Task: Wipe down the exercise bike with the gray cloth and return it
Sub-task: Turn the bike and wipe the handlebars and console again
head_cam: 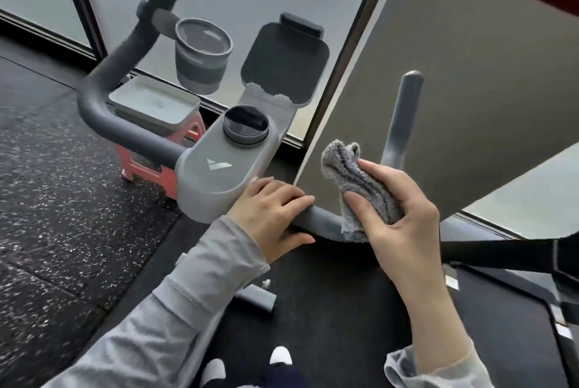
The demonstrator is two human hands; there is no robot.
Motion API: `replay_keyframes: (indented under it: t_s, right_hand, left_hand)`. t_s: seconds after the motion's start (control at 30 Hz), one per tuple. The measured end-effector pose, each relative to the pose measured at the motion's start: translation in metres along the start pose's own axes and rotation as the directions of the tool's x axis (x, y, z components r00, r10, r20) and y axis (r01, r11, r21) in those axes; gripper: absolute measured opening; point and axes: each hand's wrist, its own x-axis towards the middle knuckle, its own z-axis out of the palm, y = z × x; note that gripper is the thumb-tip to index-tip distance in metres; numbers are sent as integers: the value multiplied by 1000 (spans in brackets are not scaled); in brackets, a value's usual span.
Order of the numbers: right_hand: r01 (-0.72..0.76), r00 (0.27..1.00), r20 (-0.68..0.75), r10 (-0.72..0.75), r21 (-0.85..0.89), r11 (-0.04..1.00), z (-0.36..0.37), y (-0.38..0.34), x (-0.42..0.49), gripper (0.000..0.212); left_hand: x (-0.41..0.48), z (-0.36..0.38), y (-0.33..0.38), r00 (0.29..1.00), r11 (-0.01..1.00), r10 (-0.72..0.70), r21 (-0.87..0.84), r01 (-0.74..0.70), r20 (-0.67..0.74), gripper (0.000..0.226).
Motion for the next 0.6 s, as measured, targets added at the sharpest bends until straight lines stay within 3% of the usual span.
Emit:
replay_keyframes:
  t_s: [0.17,0.33,0.6]
  right_hand:
    - [-12,998,61,3,151,988,7,1,-13,38]
    - [-6,987,151,-47,330,944,9,8,-22,37]
    - [6,916,353,-191,465,885,-23,31,-41,36]
  left_hand:
    - [-29,-10,10,998,997,-57,55,59,-41,49]
    - [-63,-10,30,973,968,-226,96,230,-55,50]
    - [-109,46,76,830,829,-556,111,549,49,49]
